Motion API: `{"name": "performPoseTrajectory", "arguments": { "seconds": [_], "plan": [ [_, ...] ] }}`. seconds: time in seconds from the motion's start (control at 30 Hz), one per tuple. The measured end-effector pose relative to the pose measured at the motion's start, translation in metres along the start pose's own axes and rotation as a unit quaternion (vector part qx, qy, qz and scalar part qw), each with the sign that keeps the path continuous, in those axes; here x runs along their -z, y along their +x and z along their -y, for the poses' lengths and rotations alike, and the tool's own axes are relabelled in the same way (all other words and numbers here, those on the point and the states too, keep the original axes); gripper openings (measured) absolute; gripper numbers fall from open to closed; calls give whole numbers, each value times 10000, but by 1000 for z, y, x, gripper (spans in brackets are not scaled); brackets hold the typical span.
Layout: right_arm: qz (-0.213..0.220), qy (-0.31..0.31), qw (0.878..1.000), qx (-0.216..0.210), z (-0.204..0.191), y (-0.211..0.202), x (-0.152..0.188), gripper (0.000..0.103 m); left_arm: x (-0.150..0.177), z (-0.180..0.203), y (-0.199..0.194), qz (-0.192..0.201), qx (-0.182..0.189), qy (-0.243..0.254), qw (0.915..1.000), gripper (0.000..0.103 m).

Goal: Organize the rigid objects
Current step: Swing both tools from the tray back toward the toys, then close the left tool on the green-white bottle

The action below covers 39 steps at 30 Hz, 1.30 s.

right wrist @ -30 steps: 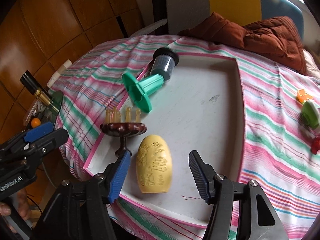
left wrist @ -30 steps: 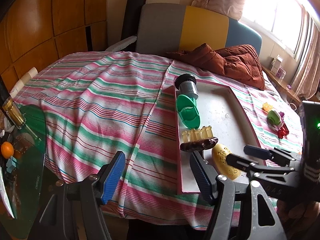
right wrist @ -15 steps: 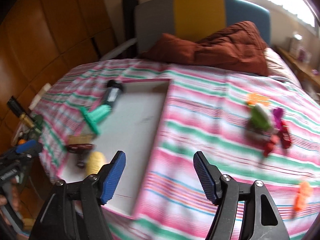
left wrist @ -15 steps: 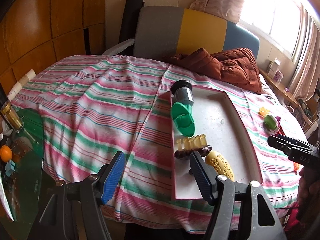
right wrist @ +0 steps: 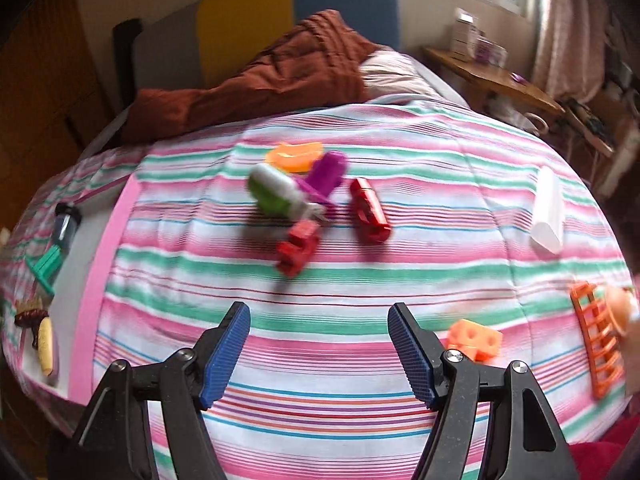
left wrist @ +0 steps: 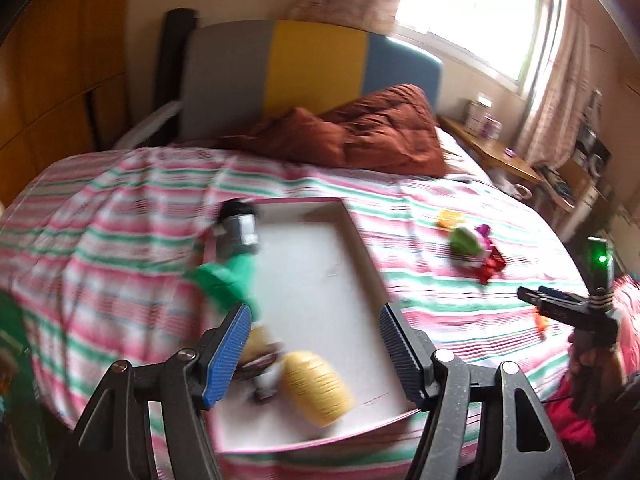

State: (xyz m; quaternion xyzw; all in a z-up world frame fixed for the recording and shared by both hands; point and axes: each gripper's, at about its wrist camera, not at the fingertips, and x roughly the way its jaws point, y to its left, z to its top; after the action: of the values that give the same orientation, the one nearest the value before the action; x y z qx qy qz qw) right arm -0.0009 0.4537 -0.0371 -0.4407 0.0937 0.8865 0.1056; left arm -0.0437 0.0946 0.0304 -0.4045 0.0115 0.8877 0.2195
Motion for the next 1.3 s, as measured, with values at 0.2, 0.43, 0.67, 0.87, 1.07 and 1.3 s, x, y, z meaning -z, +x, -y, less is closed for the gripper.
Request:
{"name": "performPoseTrajectory", "arguments": {
  "seconds": [0.2, 0.43, 0.67, 0.87, 1.07, 1.3],
  "plan": [
    [102, 458, 9988, -142, 27, -3, -2, 72, -24, 63, 44, -424, 584, 214, 9972, 68],
    [48, 593, 9980, -217, 29, -4, -4, 76, -51, 128, 109, -933, 1308, 47, 9870, 68],
    [10, 707, 9971, -265, 35, -3, -6, 77, -68, 164, 176, -1337, 1556, -265, 9784, 68],
    [43, 862, 9959, -258, 42, -7, -8, 78, -80, 173, 222, -1623, 1785, -873, 9665, 68],
    [79, 932, 9952, -297, 45, -11, -11, 78, -82, 185, 260, -1820, 1810, -1125, 9599, 65],
    [59, 953, 9951, -264, 48, -11, -11, 78, -74, 189, 290, -1961, 1840, -1378, 9533, 54]
  ]
}}
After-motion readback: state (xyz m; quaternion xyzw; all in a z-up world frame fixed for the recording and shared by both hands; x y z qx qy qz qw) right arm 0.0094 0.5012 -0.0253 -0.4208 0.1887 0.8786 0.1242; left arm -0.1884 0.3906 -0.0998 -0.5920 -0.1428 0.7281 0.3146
